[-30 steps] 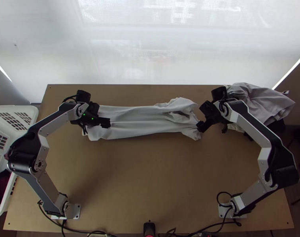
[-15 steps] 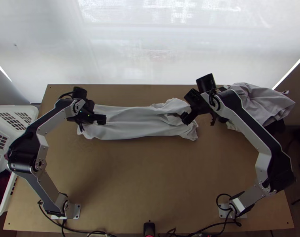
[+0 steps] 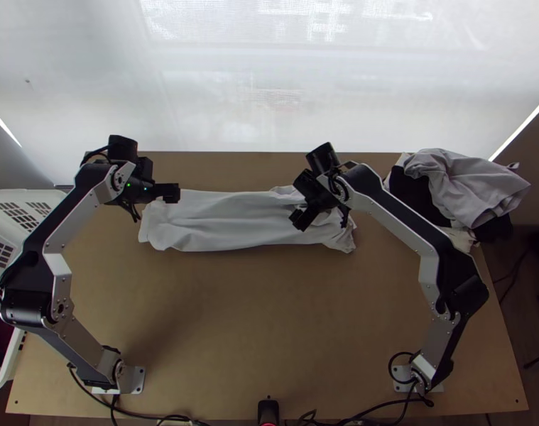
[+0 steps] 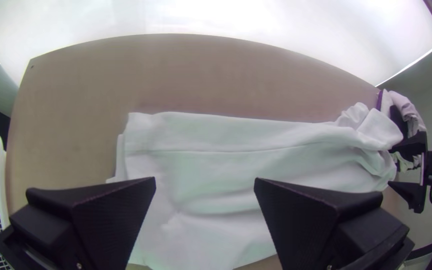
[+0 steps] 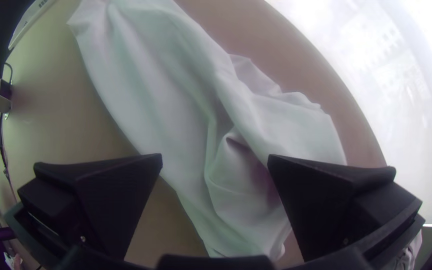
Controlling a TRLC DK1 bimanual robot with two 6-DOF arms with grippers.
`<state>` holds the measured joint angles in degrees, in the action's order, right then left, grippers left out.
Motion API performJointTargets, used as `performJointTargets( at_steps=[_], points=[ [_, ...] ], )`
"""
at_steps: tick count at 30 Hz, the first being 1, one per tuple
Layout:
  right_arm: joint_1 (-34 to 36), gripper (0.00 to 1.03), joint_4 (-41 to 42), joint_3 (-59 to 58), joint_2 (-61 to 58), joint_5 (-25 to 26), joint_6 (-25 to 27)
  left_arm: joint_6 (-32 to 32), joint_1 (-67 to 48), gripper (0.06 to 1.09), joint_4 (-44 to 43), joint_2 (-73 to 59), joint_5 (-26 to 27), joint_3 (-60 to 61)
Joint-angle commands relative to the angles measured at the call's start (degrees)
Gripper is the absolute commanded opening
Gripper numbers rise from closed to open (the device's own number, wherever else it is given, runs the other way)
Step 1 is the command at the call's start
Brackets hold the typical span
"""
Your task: Fold the t-shirt
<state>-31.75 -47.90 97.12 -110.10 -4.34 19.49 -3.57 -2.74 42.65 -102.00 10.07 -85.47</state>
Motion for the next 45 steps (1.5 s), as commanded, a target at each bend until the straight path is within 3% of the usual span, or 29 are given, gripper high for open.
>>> performJointTargets(
  at_steps=[1,12,23,31,34,37,45],
  points=[
    [-1.39,0.98,2.64,0.09,-6.35,0.03,-0.68,1.46,2.83,1.02,-1.08,0.04,-4.00,4.26],
    [0.63,0.98,4.31,-1.32,-8.11,0.03,-0.15,1.55,3.71,1.02,-4.25,-4.79,-11.21,5.75],
    [1.78,0.98,4.39,-0.79,-8.02,0.03,0.03,-0.12,2.39,1.02,-3.81,-9.98,-12.09,5.49],
    [1.78,0.98,4.39,-0.79,-7.84,0.03,0.03,-1.35,1.78,0.73,-1.52,-12.17,-8.48,4.70],
    [1.86,0.98,4.39,-0.79,-7.76,0.03,0.03,-1.70,2.30,0.42,-0.91,-12.35,-4.35,4.00],
    [1.86,0.98,4.39,-0.88,-7.76,0.03,0.03,-2.40,2.57,0.10,-0.64,-11.65,-3.91,2.68],
    [1.95,0.98,5.45,-3.78,-8.90,0.03,-0.15,-2.75,2.22,0.09,5.42,-7.16,0.31,-8.13]
  ],
)
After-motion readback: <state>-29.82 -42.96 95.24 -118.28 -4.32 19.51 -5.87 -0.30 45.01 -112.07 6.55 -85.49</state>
